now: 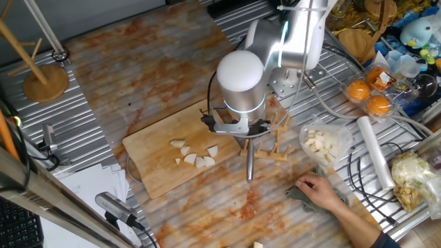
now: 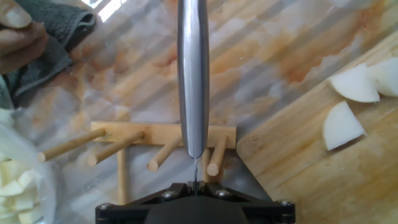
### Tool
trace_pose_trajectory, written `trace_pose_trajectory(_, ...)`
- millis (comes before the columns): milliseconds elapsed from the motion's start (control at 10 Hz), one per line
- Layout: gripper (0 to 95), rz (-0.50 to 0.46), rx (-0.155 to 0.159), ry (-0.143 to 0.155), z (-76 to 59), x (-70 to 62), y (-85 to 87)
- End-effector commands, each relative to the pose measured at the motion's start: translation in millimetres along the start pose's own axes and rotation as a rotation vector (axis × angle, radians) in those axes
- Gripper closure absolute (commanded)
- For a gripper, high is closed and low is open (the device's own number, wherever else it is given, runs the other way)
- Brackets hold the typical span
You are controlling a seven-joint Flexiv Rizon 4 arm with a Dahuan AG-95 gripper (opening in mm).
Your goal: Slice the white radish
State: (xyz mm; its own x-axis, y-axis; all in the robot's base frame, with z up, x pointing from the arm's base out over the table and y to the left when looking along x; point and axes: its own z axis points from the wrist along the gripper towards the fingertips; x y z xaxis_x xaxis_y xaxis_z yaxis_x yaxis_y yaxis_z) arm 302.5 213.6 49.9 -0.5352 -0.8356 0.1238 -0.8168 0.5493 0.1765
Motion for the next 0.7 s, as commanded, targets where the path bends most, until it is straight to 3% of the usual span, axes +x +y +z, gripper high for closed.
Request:
trace_pose_trajectory(100,76.0,-0.01,0.007,-0.003,-0.1,0.9,-0.4)
trace_pose_trajectory(500,76.0,-0.016,0.012,-0.007,1.8,0.9,-1.6)
trace_pose_trajectory(600,76.0,-0.012,0.0,-0.017,-1.5,1.2,0.1)
trace_pose_trajectory(700,76.0,-0.003,-0.007,-0.019,-14.1,2.1,4.9)
